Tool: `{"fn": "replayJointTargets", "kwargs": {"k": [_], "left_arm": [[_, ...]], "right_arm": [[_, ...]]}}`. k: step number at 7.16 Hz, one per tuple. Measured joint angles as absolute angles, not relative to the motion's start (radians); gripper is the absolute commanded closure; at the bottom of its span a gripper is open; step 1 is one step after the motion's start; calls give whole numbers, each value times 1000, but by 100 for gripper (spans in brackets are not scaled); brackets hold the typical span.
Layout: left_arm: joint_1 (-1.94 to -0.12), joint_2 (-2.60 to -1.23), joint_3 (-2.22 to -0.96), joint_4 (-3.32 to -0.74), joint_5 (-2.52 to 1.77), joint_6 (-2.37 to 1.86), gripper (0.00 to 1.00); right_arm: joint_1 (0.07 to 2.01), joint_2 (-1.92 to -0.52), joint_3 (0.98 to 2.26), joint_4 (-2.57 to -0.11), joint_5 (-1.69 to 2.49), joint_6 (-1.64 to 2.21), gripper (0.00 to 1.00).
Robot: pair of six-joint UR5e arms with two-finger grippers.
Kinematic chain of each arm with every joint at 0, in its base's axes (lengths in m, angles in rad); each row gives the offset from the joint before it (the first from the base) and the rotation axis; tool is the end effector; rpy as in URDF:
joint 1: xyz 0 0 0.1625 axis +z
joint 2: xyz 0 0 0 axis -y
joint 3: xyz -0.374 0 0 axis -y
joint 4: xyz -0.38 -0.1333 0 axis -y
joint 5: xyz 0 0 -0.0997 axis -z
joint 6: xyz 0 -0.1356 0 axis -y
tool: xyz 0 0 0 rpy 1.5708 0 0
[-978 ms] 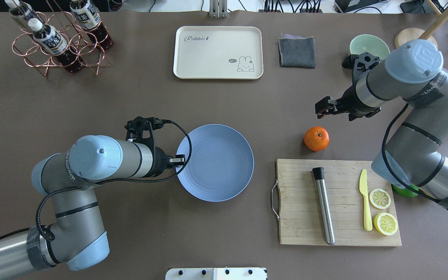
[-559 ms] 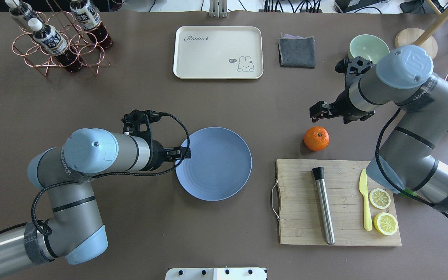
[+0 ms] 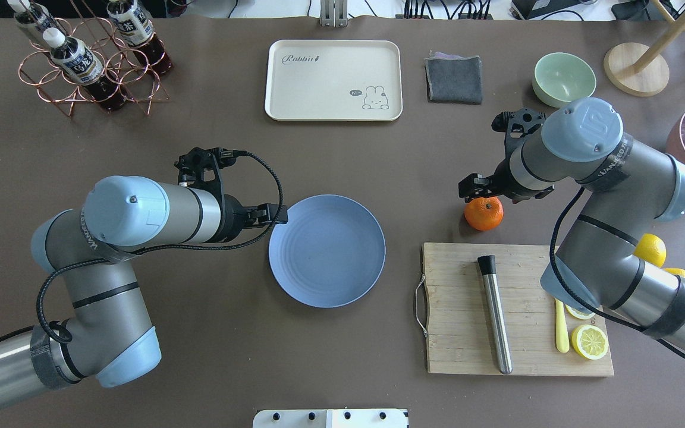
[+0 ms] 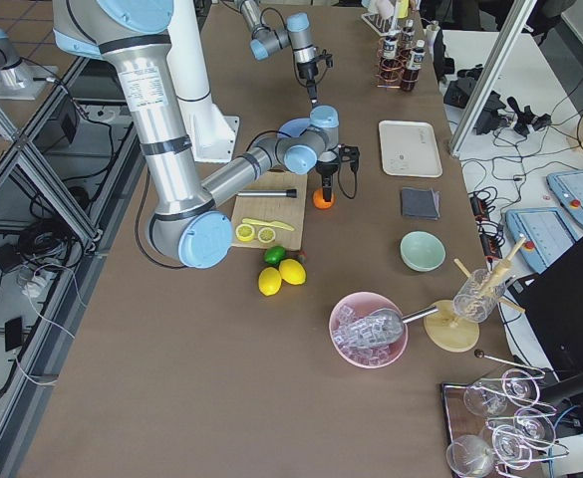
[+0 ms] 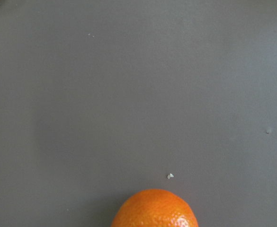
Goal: Pick orange to plate
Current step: 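Lower the right gripper onto the orange and close it, then carry the orange toward the plate with the right gripper while the left arm withdraws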
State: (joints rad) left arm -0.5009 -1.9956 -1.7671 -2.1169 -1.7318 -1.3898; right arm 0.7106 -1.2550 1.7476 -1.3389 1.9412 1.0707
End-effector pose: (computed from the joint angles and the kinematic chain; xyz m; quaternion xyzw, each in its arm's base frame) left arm 0.4950 -0.3982 0.2430 0.1204 0.5401 -0.0887 0.8282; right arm -0.4070 -0.4613 0.3669 0.0566 -0.3844 0.0317 0.9209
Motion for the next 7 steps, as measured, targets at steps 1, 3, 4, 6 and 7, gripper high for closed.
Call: {"fn": "replayJointTargets", "kwargs": {"k": [1,3,4,6,7], "left_arm": [[-501,-1996,-1767,-2117,-1732,-1389,2],[-502,-1996,-1768,-2117,-1732,-1389,2],[-502,-1996,-1769,-2117,-1732,-1388,2],[-500,-1996,-1774,-2117,-1732,-1387,2],[-500,-1996,-1778,-2117,-1732,-1386,2]], "right_arm": [[698,-1253,1734,-1336,1926,1076,0],[673,-1245,1704,-1330,1906,1103,41],[666,-1243,1698,-1329,1902,1112,95],[663,-1243,1700,-1328,1902,1114,100],[664,-1242,1710,-1331,1900,1114,100]]}}
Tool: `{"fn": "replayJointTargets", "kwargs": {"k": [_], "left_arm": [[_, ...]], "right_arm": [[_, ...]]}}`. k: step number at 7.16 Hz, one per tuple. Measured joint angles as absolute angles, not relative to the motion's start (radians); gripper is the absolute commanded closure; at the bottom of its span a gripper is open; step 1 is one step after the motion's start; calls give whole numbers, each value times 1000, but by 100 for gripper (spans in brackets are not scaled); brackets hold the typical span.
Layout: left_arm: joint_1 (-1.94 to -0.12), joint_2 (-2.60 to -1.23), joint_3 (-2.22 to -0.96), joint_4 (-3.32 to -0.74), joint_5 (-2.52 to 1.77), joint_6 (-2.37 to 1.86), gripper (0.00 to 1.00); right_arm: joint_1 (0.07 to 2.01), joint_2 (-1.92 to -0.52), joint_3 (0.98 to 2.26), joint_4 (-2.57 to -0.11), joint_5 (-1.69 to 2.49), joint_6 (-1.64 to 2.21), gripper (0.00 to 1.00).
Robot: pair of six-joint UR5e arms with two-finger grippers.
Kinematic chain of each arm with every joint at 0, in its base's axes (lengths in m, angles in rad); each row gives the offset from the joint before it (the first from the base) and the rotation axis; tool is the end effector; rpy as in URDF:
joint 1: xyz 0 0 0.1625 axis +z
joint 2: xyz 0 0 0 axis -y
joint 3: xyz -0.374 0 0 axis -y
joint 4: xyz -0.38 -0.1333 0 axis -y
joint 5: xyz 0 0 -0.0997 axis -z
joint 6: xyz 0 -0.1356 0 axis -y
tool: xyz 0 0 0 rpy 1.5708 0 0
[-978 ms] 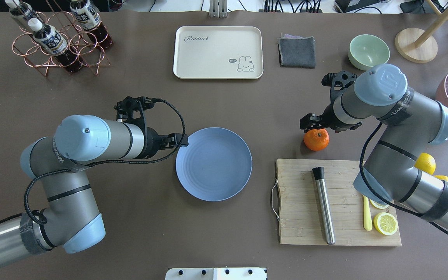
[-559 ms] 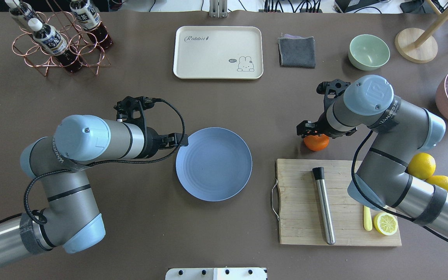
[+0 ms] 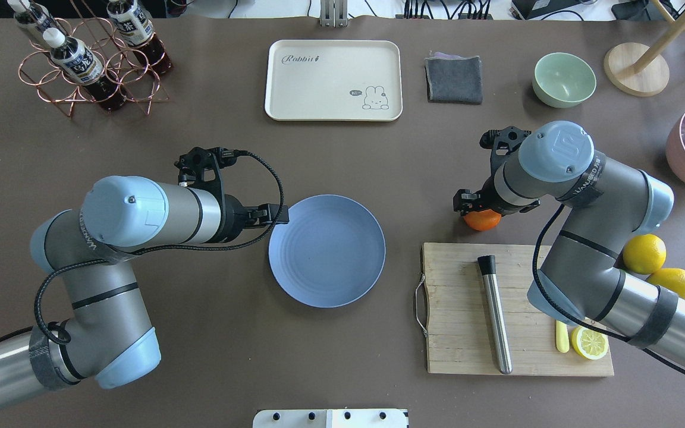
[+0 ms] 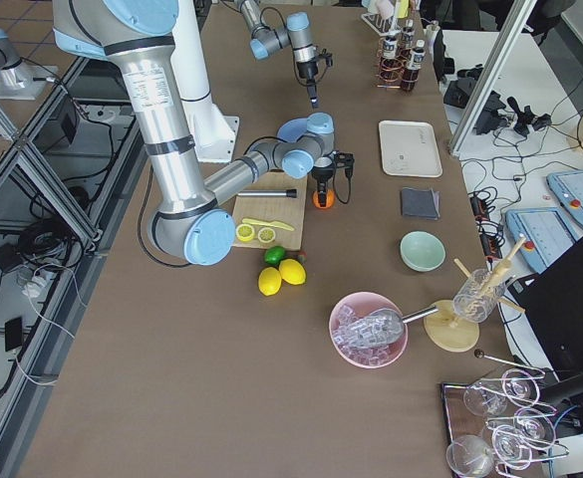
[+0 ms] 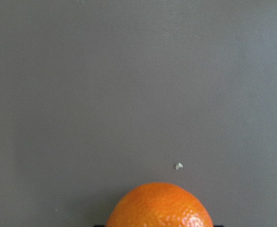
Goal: Pick orange to plate
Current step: 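Carry the orange toward the plate with the right gripper while the left arm withdraws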
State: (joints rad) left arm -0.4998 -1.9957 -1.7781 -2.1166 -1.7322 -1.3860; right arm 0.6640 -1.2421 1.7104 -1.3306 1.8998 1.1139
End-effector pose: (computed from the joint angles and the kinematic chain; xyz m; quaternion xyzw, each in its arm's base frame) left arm 0.4929 -0.3962 0.2378 0.1227 0.5441 -0.0858 0.8256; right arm -0.4324 -0.4520 0.3775 0.0518 -0.3715 0.0391 0.9262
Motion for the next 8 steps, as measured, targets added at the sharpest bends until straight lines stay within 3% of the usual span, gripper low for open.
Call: {"fn": "replayJointTargets", "kwargs": {"k": [4,8], "left_arm": [[-604,-1945,-1794,-2111,-1789,-1190,2],[-764,-1845,-1848,-2118,-1802,-977,2]], "right_arm": [[662,-1108,1807,-1533,1898,1136,100],[484,-961,1808,-1612,1752,1329,100]]}}
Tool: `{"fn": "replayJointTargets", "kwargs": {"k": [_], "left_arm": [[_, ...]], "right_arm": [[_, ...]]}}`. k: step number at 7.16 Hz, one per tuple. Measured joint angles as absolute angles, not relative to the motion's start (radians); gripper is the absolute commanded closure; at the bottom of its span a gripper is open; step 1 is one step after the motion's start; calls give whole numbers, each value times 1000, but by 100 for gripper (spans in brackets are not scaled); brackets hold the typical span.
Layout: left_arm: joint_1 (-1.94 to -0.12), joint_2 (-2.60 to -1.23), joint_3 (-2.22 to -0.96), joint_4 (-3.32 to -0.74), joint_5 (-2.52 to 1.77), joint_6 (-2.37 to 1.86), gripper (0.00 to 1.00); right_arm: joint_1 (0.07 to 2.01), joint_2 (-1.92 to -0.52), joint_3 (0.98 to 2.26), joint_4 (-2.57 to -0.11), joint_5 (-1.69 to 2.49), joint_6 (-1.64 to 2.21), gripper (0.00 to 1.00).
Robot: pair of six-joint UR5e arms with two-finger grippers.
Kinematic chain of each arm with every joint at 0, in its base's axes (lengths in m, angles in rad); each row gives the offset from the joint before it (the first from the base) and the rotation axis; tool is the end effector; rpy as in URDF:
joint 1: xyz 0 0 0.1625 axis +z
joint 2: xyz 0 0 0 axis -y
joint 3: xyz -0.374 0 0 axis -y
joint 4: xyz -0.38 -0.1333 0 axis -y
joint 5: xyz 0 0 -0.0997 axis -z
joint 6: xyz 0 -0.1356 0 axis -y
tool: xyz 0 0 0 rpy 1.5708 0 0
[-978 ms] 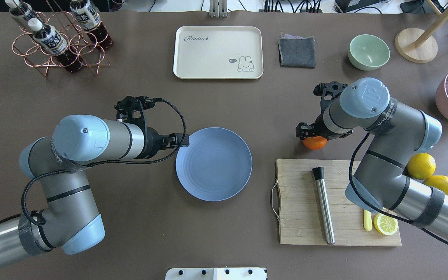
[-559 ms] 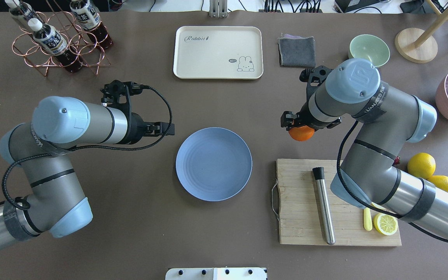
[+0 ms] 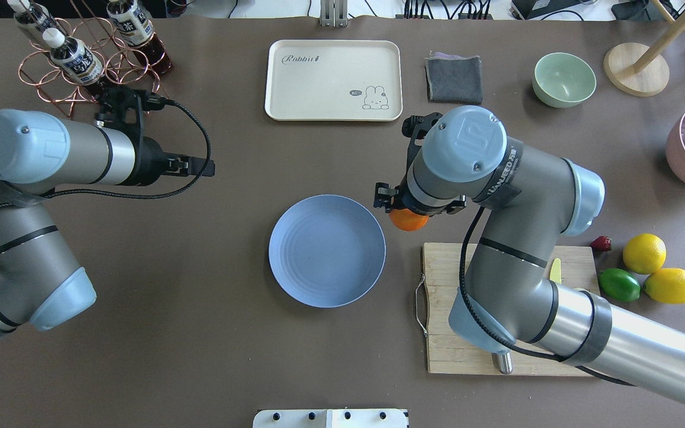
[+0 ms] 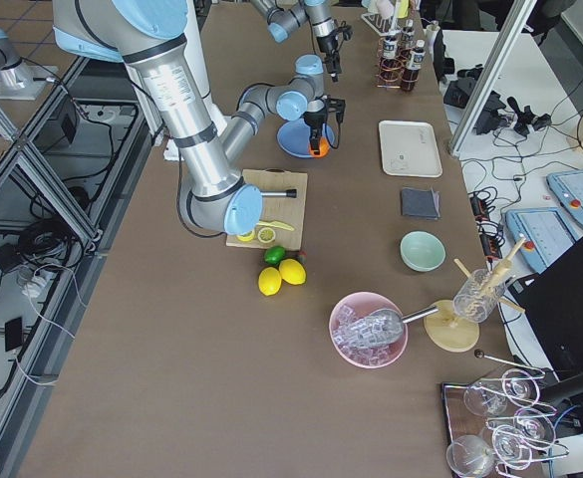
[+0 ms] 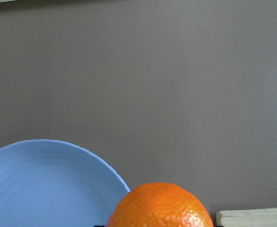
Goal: Pick orange to plate
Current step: 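Carry the orange toward the plate with the right gripper while the left arm withdraws, then lower the orange onto the blue plate and open the right gripper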
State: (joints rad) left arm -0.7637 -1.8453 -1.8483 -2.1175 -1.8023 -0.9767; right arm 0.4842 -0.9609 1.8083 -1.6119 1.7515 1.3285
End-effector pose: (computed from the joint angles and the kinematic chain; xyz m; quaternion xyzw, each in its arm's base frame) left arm 0.3539 -0.4803 0.2944 0.2490 0.4655 -0.0117 0.8492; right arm -0.5078 -0.3902 0.2046 0.0612 -0.3947 0.0754 0.9137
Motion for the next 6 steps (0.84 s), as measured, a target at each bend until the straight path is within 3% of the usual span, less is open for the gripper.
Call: {"fn": "replayJointTargets", "kwargs": {"k": [6], "left_arm": [[-864,-1782,-1811,-2108,-1894,-939,2]], "right_arm": [[373,-834,1663,-1604,1641,1378,100]]}}
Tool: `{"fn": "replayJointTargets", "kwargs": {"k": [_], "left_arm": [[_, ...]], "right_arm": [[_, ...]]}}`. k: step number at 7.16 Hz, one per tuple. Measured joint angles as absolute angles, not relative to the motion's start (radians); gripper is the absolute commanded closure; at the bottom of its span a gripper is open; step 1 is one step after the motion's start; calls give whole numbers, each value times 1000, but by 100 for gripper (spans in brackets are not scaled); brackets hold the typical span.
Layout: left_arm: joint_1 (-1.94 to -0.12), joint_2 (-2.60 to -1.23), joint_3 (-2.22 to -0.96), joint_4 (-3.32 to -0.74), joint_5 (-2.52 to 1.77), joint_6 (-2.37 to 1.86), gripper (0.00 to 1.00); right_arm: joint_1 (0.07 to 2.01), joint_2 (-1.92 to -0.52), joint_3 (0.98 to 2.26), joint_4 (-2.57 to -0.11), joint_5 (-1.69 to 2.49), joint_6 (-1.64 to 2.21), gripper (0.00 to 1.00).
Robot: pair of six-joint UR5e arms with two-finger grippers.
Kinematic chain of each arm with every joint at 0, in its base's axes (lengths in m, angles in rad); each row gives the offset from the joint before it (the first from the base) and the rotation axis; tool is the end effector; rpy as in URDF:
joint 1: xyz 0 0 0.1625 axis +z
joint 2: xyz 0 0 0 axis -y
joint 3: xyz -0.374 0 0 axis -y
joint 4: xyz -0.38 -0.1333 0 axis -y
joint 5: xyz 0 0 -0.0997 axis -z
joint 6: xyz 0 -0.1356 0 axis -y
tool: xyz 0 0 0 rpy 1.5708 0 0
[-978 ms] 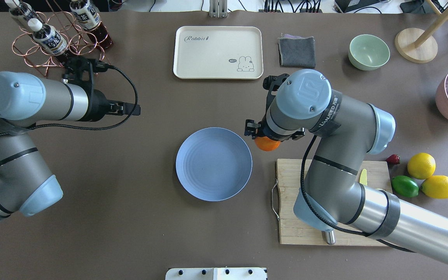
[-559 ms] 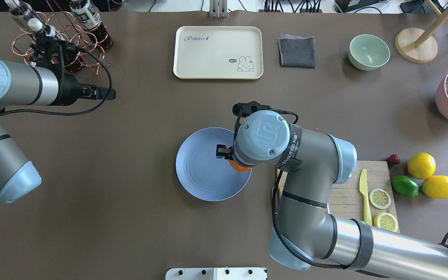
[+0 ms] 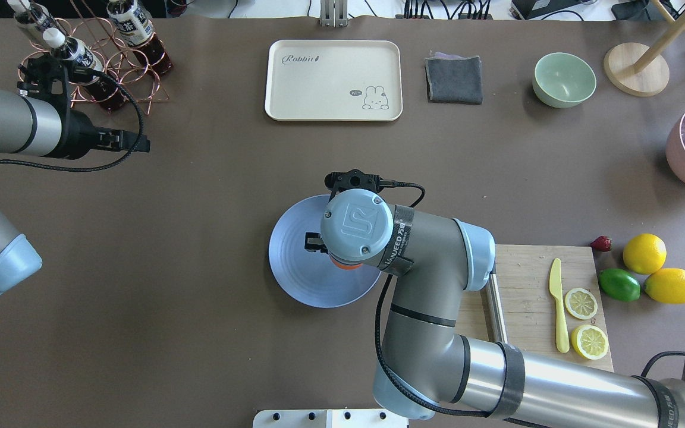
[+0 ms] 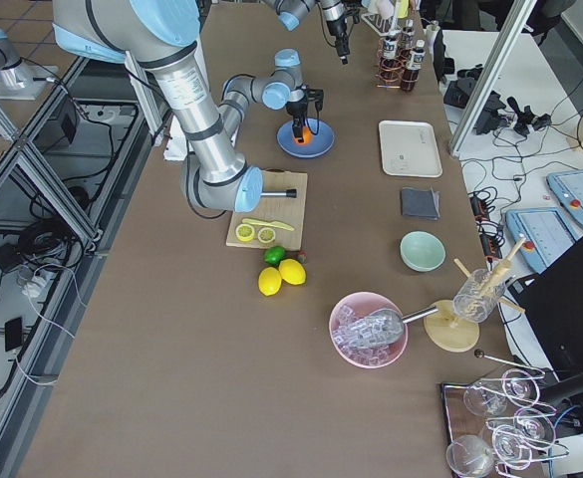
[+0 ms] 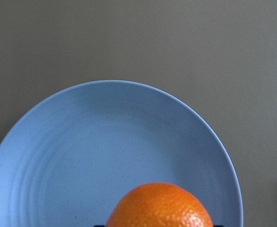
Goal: Pick orange to plate
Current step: 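Lower the orange onto the blue plate and open the right gripper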
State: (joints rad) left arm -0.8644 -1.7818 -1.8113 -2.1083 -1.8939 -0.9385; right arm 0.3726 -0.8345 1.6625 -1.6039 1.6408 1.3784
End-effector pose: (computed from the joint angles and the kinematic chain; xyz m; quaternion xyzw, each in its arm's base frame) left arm 0.3094 -0.5017 0.3498 0.2150 0.4396 -0.0248 0.8717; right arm -0.5832 -0.3609 0.1833 0.0768 -0.3805 0.0694 0.9190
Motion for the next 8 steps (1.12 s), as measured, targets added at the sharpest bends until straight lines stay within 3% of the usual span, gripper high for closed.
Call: {"fn": "replayJointTargets", "kwargs": {"k": [3,4,5,8], "left_arm": [[-899,-1760,-1796,-2107,-1939,-889,2],[-918,-1747,-1794,-2107,-1967,-860,2],[-930,-1741,-1793,-2107,-1984,-846,2],[-940,-1733,-1795,-2107,-1996,-837,2]], "right_arm": [[362,-806,1584,-1536,1630,1381,100],[358,-804,1562,-1501,1629,1383,16],[356,-802,1550,-1485,1629,1384,0],[364,-791,1567,-1497,1630,1418,0]]}}
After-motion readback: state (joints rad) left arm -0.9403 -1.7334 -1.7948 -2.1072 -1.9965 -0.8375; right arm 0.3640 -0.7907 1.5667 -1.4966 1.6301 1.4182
